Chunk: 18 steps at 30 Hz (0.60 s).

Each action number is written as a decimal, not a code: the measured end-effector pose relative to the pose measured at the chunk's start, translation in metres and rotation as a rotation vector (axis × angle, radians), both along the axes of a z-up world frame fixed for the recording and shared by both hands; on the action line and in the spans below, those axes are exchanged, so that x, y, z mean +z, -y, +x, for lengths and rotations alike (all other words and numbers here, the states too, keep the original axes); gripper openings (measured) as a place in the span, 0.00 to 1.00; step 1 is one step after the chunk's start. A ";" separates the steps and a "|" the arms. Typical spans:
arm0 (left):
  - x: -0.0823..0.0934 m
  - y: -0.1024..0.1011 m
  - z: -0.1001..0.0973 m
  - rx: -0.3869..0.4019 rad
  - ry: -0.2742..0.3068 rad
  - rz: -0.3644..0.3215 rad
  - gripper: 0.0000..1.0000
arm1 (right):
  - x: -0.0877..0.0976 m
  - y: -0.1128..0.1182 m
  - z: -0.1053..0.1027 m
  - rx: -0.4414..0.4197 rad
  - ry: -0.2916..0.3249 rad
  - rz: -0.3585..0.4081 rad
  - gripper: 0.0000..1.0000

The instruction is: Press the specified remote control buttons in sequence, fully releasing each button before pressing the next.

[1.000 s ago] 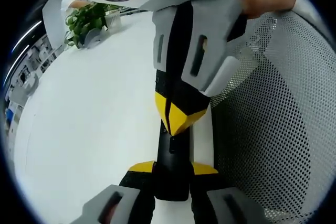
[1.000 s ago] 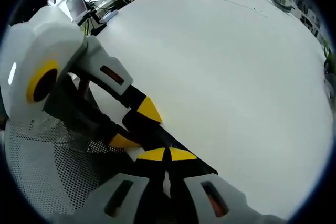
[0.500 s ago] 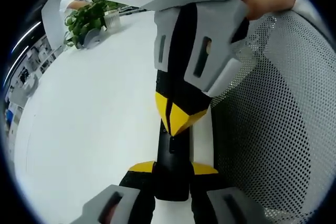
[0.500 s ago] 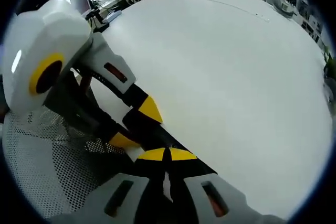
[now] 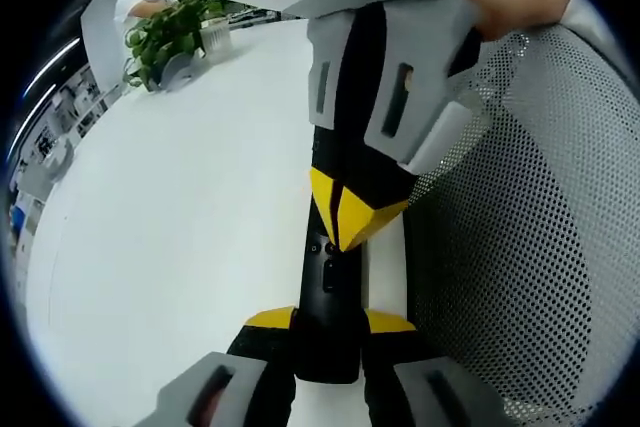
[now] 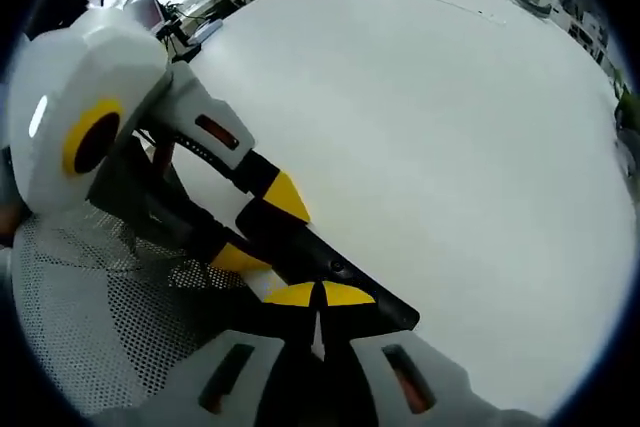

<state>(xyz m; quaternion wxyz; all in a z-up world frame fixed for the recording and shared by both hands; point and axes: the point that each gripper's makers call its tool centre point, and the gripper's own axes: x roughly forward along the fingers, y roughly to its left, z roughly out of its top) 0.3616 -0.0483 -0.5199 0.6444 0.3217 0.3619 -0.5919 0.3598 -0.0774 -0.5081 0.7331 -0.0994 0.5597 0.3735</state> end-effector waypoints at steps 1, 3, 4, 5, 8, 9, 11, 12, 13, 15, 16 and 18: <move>0.000 0.000 0.000 0.000 0.000 -0.001 0.24 | 0.000 0.000 -0.001 0.002 0.000 0.000 0.00; 0.000 0.000 0.000 0.001 -0.001 -0.001 0.24 | 0.000 -0.001 -0.002 0.008 -0.004 0.002 0.00; -0.001 0.000 0.000 0.000 -0.001 -0.001 0.24 | 0.000 -0.002 -0.002 0.008 -0.005 0.005 0.00; -0.001 0.000 0.001 -0.001 0.000 0.000 0.24 | 0.000 -0.002 -0.003 0.009 -0.007 0.006 0.00; -0.001 0.000 0.001 0.000 0.000 -0.001 0.24 | 0.000 -0.002 -0.003 0.008 -0.007 0.009 0.00; -0.001 0.000 0.001 0.000 -0.001 -0.001 0.24 | 0.000 -0.002 -0.003 0.006 -0.009 0.011 0.00; -0.001 0.000 0.001 0.000 -0.001 -0.001 0.24 | 0.000 -0.002 -0.003 0.005 -0.009 0.013 0.00; -0.001 0.000 0.001 0.000 -0.001 -0.001 0.24 | 0.000 -0.003 -0.004 0.007 -0.013 0.015 0.00; -0.001 0.000 0.001 0.000 -0.001 -0.001 0.24 | -0.001 -0.004 -0.006 0.010 -0.019 0.018 0.00; -0.001 0.000 0.001 0.000 -0.001 -0.001 0.24 | -0.001 -0.004 -0.006 0.017 -0.013 0.013 0.00; -0.001 0.000 0.001 0.000 -0.001 -0.002 0.24 | -0.001 -0.004 -0.006 0.018 -0.014 0.013 0.00; -0.001 0.000 0.001 0.000 -0.001 -0.002 0.24 | -0.001 -0.004 -0.006 0.015 -0.017 0.016 0.00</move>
